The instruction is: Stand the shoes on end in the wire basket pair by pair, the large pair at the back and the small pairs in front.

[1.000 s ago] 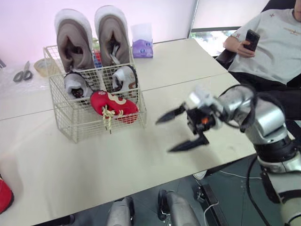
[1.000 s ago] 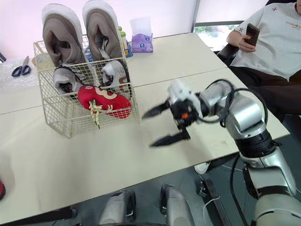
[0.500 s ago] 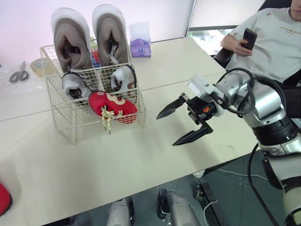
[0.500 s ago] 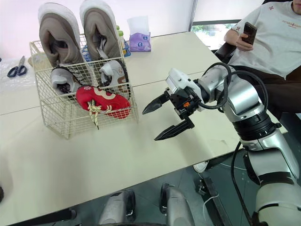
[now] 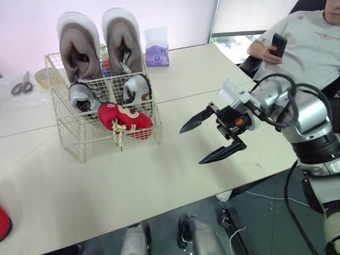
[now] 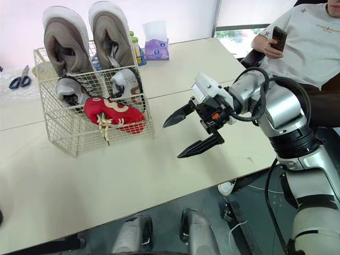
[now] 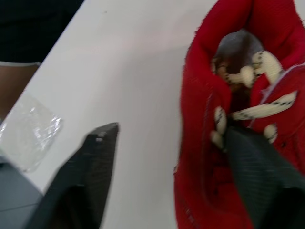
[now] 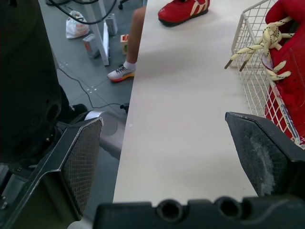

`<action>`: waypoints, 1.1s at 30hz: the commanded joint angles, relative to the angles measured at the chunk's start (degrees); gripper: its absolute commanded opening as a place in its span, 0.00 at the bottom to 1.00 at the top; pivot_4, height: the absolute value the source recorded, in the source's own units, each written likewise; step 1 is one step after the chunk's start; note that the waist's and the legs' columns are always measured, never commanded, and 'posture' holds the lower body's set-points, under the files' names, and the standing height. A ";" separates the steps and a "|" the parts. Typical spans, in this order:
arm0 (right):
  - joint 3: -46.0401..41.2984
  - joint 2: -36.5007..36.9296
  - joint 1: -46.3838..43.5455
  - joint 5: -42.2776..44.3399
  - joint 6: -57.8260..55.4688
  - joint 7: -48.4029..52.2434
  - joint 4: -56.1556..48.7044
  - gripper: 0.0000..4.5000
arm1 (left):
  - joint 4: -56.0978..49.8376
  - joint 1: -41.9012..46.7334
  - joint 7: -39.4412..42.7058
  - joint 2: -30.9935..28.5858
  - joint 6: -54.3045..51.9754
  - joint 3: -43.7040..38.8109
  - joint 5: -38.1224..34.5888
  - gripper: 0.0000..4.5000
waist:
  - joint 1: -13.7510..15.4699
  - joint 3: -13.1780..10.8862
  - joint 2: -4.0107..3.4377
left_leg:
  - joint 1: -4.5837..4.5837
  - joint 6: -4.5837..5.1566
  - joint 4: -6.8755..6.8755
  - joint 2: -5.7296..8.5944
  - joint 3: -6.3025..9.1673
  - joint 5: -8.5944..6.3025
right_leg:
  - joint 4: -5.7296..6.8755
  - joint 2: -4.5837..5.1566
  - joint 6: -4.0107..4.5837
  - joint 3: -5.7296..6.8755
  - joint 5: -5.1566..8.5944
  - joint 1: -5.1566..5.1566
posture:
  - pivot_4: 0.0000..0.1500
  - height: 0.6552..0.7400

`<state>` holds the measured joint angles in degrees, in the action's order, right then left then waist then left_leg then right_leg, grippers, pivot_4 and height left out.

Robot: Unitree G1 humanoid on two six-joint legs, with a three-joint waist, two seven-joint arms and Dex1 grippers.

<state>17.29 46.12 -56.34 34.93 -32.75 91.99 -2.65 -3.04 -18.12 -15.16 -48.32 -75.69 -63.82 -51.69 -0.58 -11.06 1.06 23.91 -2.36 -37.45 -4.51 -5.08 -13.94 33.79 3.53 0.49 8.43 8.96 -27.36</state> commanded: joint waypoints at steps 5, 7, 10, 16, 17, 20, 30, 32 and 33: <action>-3.75 0.94 -0.02 -0.31 -1.93 0.11 -3.05 1.00 | 1.59 2.33 3.99 0.21 0.13 0.96 8.02 0.01 | -0.17 0.00 0.00 | -0.20 -0.01 0.16 0.01 0.13 -0.01 | -0.21 0.06 0.01 0.25 -0.02 0.05 | 1.00 1.00; -3.98 0.90 -0.05 -0.46 -2.34 0.15 -3.25 1.00 | 1.53 2.83 4.57 0.50 -0.69 -0.22 9.36 0.01 | -0.02 0.00 0.01 | -0.29 -0.06 0.20 0.01 0.14 -0.04 | -0.06 0.05 0.06 0.25 -0.06 0.04 | 1.00 1.00; -4.12 0.67 -0.26 -0.96 -2.44 0.17 -2.87 1.00 | 0.60 3.67 4.63 1.53 -0.70 -2.33 11.53 0.01 | -0.11 0.00 0.02 | -0.45 -0.26 0.22 0.00 0.14 -0.17 | 0.27 0.03 0.14 0.23 -0.01 0.02 | 1.00 1.00; -6.42 -0.20 -2.26 0.43 -5.05 -0.94 0.62 1.00 | -15.08 11.72 8.23 2.20 9.51 -8.63 10.62 0.01 | 0.41 -0.01 0.50 | -0.47 -0.27 0.19 -0.04 0.16 -0.17 | 0.43 -0.05 0.26 0.24 0.06 0.00 | 1.00 1.00; -7.47 -0.51 -2.78 1.64 -6.61 -1.55 1.14 1.00 | -19.45 13.46 9.57 2.32 12.81 -9.21 10.10 0.01 | 0.76 0.00 0.63 | -0.47 -0.29 0.14 -0.04 0.17 -0.17 | 0.43 -0.05 0.29 0.26 0.07 0.04 | 1.00 1.00; -11.89 -2.00 -4.30 7.52 -13.73 -4.30 1.92 1.00 | -32.60 20.43 11.83 3.48 20.27 -8.68 5.46 0.01 | 1.42 0.02 0.68 | -0.46 -0.30 0.02 -0.09 0.19 -0.17 | 0.33 0.04 0.40 0.25 0.01 0.11 | 1.00 1.00; -19.24 -4.53 -0.77 15.62 -24.25 -15.09 -2.40 1.00 | -48.67 35.11 5.13 11.61 32.10 21.80 4.27 0.01 | 1.32 0.04 0.68 | -0.54 -0.04 0.02 0.29 -0.01 -0.06 | 0.50 0.02 0.06 0.06 -0.19 0.29 | 1.00 1.00; -19.43 -4.42 -0.38 15.66 -24.45 -15.99 -2.80 1.00 | -48.65 35.14 4.69 14.36 34.44 26.55 7.15 0.01 | 1.24 0.04 0.69 | -0.59 -0.03 0.01 0.30 0.01 -0.05 | 0.56 -0.06 0.06 0.01 -0.19 0.29 | 1.00 1.00; -19.51 -4.34 -0.36 15.65 -24.48 -16.34 -2.76 1.00 | -48.42 34.76 4.89 15.55 35.56 28.48 8.64 0.01 | 1.25 0.04 0.69 | -0.61 -0.03 -0.04 0.30 0.05 -0.05 | 0.59 -0.14 0.06 -0.02 -0.19 0.29 | 1.00 1.00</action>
<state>-0.13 41.24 -55.86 49.54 -57.23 76.25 -3.41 -50.16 16.43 -9.77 -32.99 -43.62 -36.70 -46.10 0.67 -11.03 1.75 23.29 -2.39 -37.52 -4.22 -4.94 -13.99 34.40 3.31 0.56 8.40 8.75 -27.07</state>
